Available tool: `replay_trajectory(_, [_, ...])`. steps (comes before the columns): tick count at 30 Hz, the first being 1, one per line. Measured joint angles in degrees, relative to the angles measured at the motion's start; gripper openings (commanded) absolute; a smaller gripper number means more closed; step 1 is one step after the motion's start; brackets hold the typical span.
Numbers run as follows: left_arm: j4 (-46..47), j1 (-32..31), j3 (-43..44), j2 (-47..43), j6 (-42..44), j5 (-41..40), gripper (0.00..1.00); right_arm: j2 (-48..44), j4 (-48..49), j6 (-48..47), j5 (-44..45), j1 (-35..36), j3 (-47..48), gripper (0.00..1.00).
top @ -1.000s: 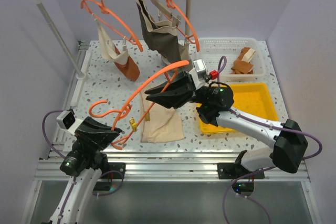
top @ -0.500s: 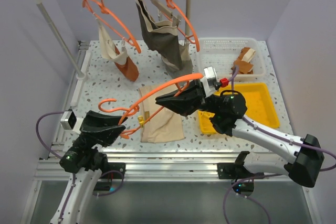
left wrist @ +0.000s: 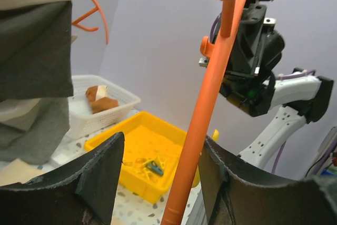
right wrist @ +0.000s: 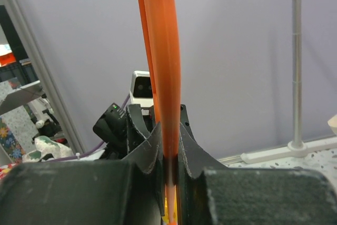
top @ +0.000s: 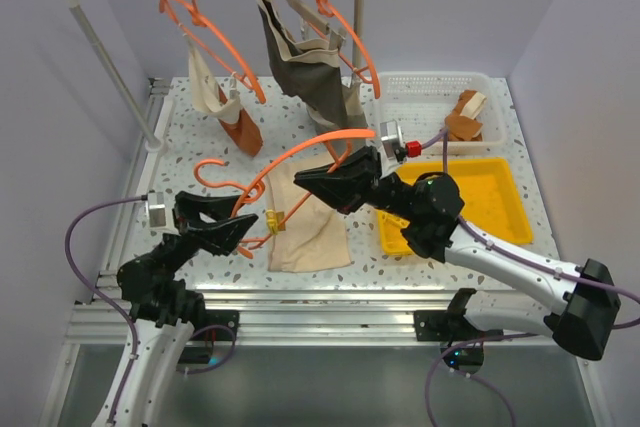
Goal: Clip the underwear to the hanger
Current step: Adjust the hanger.
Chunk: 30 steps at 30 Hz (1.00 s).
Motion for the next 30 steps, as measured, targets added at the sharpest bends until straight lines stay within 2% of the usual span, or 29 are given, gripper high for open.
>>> replay_trajectory(10, [-12.41, 0.00, 0.02, -0.33, 10.56, -1.51, 0.58, 1.38, -0.57, 0.02, 4.07, 0.00, 0.11, 0.00])
replay_trajectory(16, [-16.98, 0.00, 0.31, 1.01, 14.47, -2.03, 0.42, 1.53, -0.44, 0.02, 5.90, 0.00, 0.15, 0.00])
replay_trajectory(19, [-19.15, 0.00, 0.83, 1.33, 16.26, -2.71, 0.38, 2.01, -0.92, 0.00, 6.32, 0.00, 0.35, 0.00])
replay_trajectory(21, [-20.76, -0.02, 1.46, 1.38, 17.59, -3.43, 0.44, 2.21, -1.31, 0.02, 6.62, -0.02, 0.46, 0.00])
replay_trajectory(22, [-21.84, 0.00, 1.90, 1.40, 18.43, -3.93, 0.54, 2.23, -1.68, 0.02, 7.13, 0.00, 0.50, 0.00])
replay_trajectory(27, [-24.92, 0.00, 3.02, 1.44, 21.44, -6.27, 0.60, 2.23, -4.42, -0.48, 8.92, 0.00, 0.57, 0.00])
replay_trajectory(29, [-25.70, 0.00, 3.02, 1.36, 22.51, -7.15, 0.74, 2.21, -5.64, -1.03, 10.01, 0.00, 0.57, 0.00])
replay_trajectory(30, [-26.21, 0.00, 3.08, 1.22, 23.02, -7.54, 0.75, 2.23, -6.21, -1.29, 10.78, 0.02, 0.57, 0.00])
